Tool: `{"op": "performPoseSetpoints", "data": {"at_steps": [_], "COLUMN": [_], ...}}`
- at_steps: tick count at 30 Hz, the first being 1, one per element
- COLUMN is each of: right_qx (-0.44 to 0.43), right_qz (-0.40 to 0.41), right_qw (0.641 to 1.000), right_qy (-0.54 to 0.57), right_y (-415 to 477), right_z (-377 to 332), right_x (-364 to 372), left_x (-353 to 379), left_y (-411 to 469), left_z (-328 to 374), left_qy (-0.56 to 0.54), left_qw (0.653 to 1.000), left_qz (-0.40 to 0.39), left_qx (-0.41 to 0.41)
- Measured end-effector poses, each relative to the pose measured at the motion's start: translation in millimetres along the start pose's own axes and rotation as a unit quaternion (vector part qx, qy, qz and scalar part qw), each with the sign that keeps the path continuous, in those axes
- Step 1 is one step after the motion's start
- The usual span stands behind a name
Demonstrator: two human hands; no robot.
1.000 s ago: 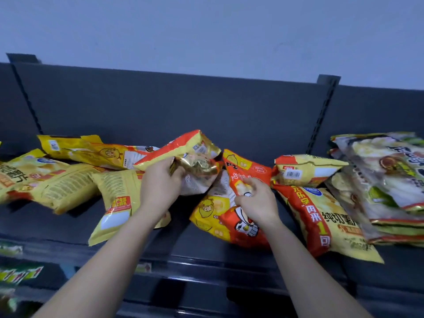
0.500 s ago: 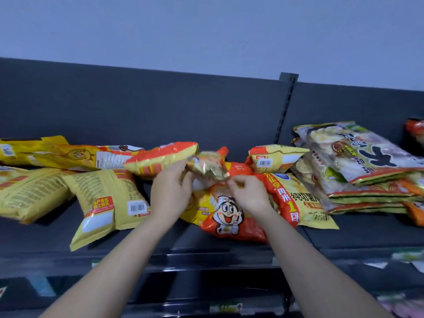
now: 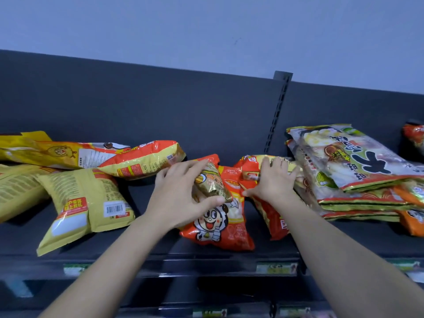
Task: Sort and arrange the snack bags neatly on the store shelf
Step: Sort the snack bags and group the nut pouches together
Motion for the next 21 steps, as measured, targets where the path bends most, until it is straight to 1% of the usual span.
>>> {"op": "performPoseSetpoints", "data": {"at_steps": [2,4,6,7,8,11,14,18,20,21], "right_qx": [0.003,0.003,0.000,-0.003,-0.013,-0.057,-0.069,-0.063,-0.061,-0.060], "right_qz": [-0.009,-0.049,-0.102,-0.111,-0.104,-0.027,0.010,0.056,0.064,0.063], "right_qw": [1.000,0.998,0.992,0.991,0.993,0.998,0.997,0.995,0.993,0.992], "right_qy": [-0.009,0.043,0.078,0.073,0.058,0.029,0.029,0.059,0.080,0.091], "right_y": [-1.7,-0.5,-0.5,-0.5,-1.2,-8.1,-15.7,-19.9,-19.4,-19.1], "right_z": [3.3,11.7,20.8,25.2,28.4,34.8,39.2,40.2,40.0,39.9], "right_x": [8.6,15.1,17.2,16.2,13.7,2.9,-6.5,-19.1,-23.9,-25.5], "left_x": [-3.5,-5.8,-3.3,-0.3,4.2,23.5,44.9,61.1,63.9,64.3], "left_y": [7.0,19.2,32.8,40.3,47.9,67.2,76.0,79.4,81.6,82.7], "left_z": [18.2,39.8,60.4,69.5,76.3,85.8,83.7,74.0,71.1,70.7], "left_qy": [0.026,0.074,0.117,0.134,0.140,0.081,-0.002,-0.089,-0.116,-0.151], "left_qw": [1.000,0.997,0.991,0.987,0.984,0.980,0.972,0.965,0.962,0.958], "left_qz": [-0.008,-0.024,-0.064,-0.088,-0.112,-0.182,-0.234,-0.241,-0.234,-0.226], "left_qx": [0.001,0.004,0.009,0.011,0.010,0.001,-0.024,-0.058,-0.083,-0.092]}}
Point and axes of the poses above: each hand's wrist, its own y-axis towards the middle knuckle, its own x-axis out of the palm, z = x × y, the point moved 3 cm from there along y, towards the middle knuckle, and after that the axes turned 14 degrees about -z, right-handed, at the moved point
